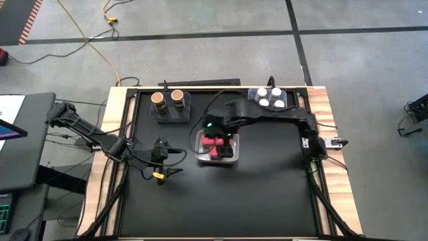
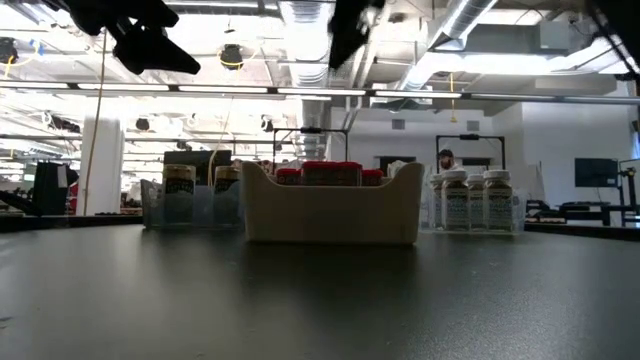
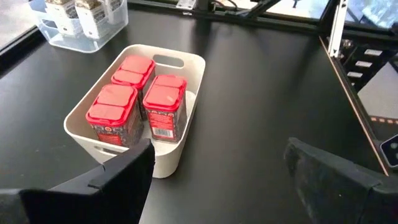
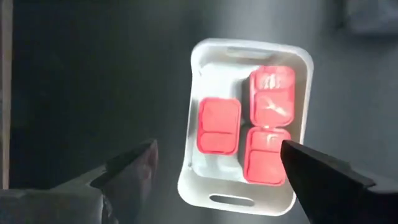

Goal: Sort spices by type
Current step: Return to Home Position

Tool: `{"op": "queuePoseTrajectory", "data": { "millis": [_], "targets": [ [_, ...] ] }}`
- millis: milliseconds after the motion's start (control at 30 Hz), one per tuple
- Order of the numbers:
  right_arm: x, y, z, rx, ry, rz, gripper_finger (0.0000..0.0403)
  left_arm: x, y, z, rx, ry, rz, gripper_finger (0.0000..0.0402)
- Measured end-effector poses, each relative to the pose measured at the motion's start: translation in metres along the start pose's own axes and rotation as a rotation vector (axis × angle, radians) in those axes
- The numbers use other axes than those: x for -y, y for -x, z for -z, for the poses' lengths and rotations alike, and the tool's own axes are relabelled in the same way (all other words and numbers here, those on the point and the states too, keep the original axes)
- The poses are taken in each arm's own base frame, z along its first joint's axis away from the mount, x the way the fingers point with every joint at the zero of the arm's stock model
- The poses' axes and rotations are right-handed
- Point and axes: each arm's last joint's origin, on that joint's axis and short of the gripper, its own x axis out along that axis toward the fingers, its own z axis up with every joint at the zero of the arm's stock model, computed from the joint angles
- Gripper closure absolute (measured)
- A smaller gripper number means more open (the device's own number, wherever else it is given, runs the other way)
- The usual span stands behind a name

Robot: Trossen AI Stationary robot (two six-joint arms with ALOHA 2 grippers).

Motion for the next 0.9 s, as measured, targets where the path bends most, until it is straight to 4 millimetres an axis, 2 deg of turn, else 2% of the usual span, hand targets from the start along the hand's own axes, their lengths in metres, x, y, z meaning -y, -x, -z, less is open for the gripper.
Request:
{"op": "queuePoseTrajectory", "data": {
  "millis": [133,233,400,567,700,900],
  "targets": [
    [-0.014,0.038,0.014,0.141,0.009,0.035,0.0035,-0.001,0.004,-0.002,0.014,-0.007,0.004,0.0058],
    [-0.026,0.047,0.034,0.209,-0.014,0.097,0.0035,-0.003,0.008,-0.004,0.027,-0.036,0.007,0.0058],
    [-0.043,0.039,0.092,0.21,-0.125,0.197,0.0035,-0.013,0.018,-0.003,0.029,-0.125,-0.004,0.0058],
    [-0.052,0.027,0.15,0.271,-0.279,0.201,0.0035,-0.035,0.021,0.012,0.161,-0.145,0.02,0.0058],
    [-0.058,0.024,0.18,0.342,-0.367,0.143,0.0035,-0.057,0.019,0.033,0.249,-0.122,0.079,0.0058],
    [-0.065,0.026,0.209,0.352,-0.401,0.097,0.0035,-0.082,0.025,0.054,0.295,-0.095,0.045,0.0058]
  ]
}}
